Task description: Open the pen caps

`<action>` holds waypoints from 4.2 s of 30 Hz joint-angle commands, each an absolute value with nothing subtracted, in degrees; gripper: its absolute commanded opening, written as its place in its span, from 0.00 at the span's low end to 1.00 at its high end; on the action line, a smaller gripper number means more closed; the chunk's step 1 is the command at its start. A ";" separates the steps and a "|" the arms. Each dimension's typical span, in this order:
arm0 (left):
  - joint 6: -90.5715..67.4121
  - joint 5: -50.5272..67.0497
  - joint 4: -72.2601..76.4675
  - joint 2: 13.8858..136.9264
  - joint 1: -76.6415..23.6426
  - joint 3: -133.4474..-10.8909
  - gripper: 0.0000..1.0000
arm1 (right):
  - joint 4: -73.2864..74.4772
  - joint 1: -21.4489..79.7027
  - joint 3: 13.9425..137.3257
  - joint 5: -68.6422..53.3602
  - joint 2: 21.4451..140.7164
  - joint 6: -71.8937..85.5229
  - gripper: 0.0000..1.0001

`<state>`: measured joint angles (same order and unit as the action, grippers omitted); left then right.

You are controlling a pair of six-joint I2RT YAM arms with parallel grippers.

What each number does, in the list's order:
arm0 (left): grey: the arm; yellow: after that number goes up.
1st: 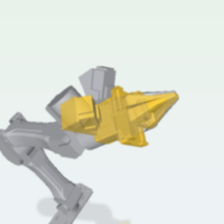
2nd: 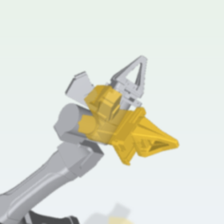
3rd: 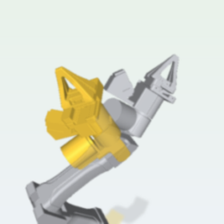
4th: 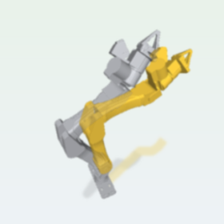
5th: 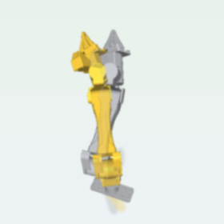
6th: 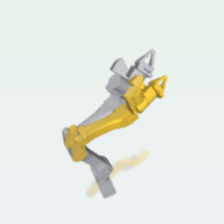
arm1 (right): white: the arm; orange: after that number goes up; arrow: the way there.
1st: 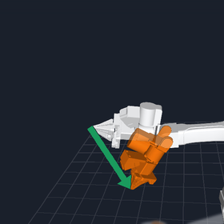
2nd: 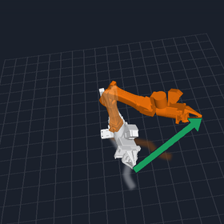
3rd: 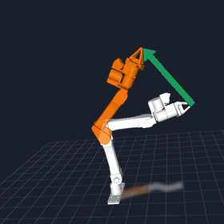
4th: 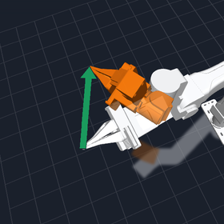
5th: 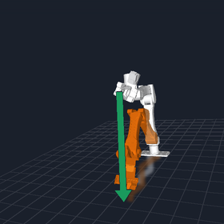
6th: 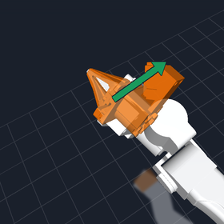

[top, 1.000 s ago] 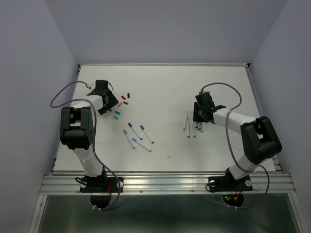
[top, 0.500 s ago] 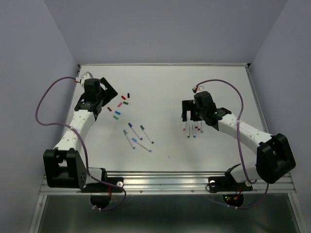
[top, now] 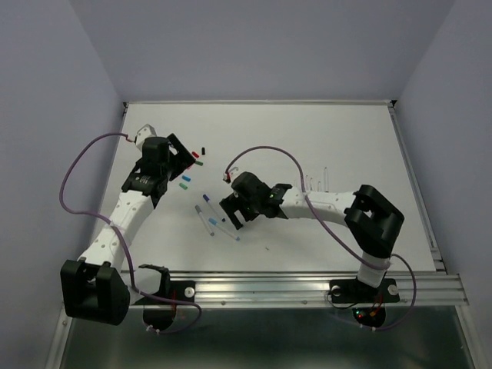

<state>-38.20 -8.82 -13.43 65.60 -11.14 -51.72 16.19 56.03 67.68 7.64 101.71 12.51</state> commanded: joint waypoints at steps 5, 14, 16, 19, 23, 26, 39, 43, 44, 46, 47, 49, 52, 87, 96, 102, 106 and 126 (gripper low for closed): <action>-38.32 -11.34 -14.15 62.76 -11.16 -50.28 0.99 | 17.58 57.92 75.94 11.16 110.38 9.93 1.00; -38.23 -11.16 -13.89 63.98 -11.16 -50.10 0.99 | 17.93 59.15 78.13 11.25 115.40 10.54 0.72; -38.06 -11.07 -13.89 63.90 -11.25 -50.10 0.99 | 17.93 59.15 78.05 11.16 115.93 11.25 0.47; -38.06 -10.81 -13.89 63.37 -11.16 -50.10 0.99 | 17.49 59.15 77.43 10.81 115.93 12.56 0.29; -37.18 -7.05 -12.75 62.32 -11.16 -49.40 0.99 | 16.18 59.15 75.95 12.48 114.36 13.36 0.09; -36.30 -0.13 -9.34 61.61 -11.16 -47.91 0.99 | 12.85 59.15 73.84 13.09 110.50 13.18 0.02; -40.34 21.61 8.07 61.35 -15.38 -42.36 0.95 | -1.76 55.64 63.72 7.39 89.04 17.05 0.01; -41.31 21.62 9.66 61.52 -16.70 -42.28 0.82 | -1.93 55.63 64.07 7.73 88.42 17.14 0.01; -41.66 21.53 9.75 61.52 -16.79 -42.28 0.81 | -2.02 55.63 64.33 8.08 88.24 17.05 0.01; -42.01 21.45 10.11 61.70 -17.22 -42.19 0.80 | -2.55 55.63 64.60 8.09 87.98 16.88 0.01; -42.19 21.45 10.28 61.79 -17.31 -42.19 0.79 | -2.64 55.63 64.95 7.82 87.98 16.79 0.01; -42.28 21.71 10.81 62.05 -17.75 -42.19 0.79 | -2.90 55.63 65.83 7.04 88.07 16.44 0.01; -42.28 21.71 10.99 62.40 -18.11 -42.36 0.72 | -3.08 55.63 66.62 6.94 88.42 16.26 0.01; -43.68 21.62 12.22 62.75 -19.95 -42.36 0.00 | -3.69 55.63 70.40 6.50 91.58 12.48 0.51; -43.86 21.10 12.22 62.40 -20.13 -42.89 0.00 | -3.78 55.11 72.25 3.35 93.96 12.04 0.08; -41.67 13.10 9.06 66.70 -17.85 -49.38 0.00 | -4.22 55.11 64.44 -4.56 90.36 14.23 0.01; -41.13 13.27 10.45 73.20 -11.00 -53.78 0.00 | -4.31 55.63 54.60 -8.96 86.05 18.80 0.01; -33.49 0.62 -6.94 92.54 -2.20 -67.50 0.00 | 4.73 40.89 41.84 8.34 72.51 29.53 0.01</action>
